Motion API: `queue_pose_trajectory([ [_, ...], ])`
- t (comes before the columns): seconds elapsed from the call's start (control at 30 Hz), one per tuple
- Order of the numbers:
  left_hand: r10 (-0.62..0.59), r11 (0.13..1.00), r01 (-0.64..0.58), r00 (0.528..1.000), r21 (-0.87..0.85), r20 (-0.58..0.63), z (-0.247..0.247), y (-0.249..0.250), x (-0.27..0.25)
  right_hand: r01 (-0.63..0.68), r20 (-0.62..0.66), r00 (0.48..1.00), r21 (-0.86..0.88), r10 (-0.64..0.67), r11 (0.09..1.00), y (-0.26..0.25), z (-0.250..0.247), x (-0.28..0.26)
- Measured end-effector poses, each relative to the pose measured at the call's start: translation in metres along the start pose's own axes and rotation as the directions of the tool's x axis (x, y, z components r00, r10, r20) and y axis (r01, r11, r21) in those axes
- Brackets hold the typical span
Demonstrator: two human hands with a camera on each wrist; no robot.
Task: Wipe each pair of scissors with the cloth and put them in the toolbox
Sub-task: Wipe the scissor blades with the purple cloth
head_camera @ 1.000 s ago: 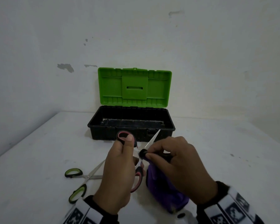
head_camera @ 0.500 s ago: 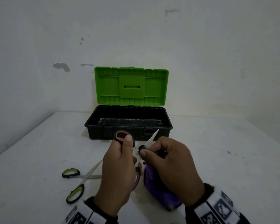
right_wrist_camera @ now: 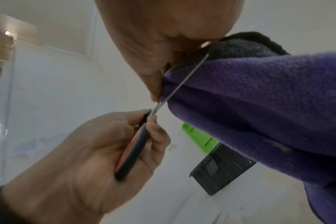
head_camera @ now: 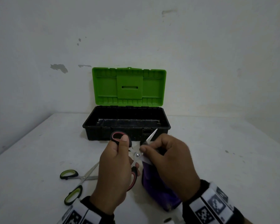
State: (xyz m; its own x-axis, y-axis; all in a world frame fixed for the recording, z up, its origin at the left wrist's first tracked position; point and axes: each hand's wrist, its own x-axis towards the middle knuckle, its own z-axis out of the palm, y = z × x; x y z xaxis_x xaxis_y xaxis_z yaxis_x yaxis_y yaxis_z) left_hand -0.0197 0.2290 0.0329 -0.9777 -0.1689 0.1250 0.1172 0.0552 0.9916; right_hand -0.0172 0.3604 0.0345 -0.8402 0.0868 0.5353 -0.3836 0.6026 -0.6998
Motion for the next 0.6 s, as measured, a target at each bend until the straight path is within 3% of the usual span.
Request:
queue_pose_trajectory([
  [0.07,0.013,1.0,-0.013,1.0,0.001,-0.004,0.0,-0.001,0.001,0.008,0.026,1.0,0.02,-0.008,1.0,-0.001,0.002,-0.003],
  [0.23,0.008,1.0,-0.008,1.0,0.013,0.004,0.002,-0.002,0.003,-0.062,-0.088,0.994,0.033,0.065,0.998,0.008,0.003,0.003],
  [0.37,0.038,0.999,-0.038,0.999,0.019,-0.005,0.0,-0.001,0.004,-0.046,-0.046,0.998,0.063,0.049,0.997,0.003,0.004,0.0],
  [0.5,0.01,1.0,-0.01,1.0,0.008,0.008,0.0,-0.002,0.002,-0.107,-0.187,0.976,0.047,0.114,0.993,0.015,-0.001,0.012],
  [0.6,0.005,1.0,-0.005,1.0,0.003,0.015,-0.002,-0.007,0.004,-0.081,-0.105,0.991,0.039,0.085,0.996,0.011,0.004,0.004],
])
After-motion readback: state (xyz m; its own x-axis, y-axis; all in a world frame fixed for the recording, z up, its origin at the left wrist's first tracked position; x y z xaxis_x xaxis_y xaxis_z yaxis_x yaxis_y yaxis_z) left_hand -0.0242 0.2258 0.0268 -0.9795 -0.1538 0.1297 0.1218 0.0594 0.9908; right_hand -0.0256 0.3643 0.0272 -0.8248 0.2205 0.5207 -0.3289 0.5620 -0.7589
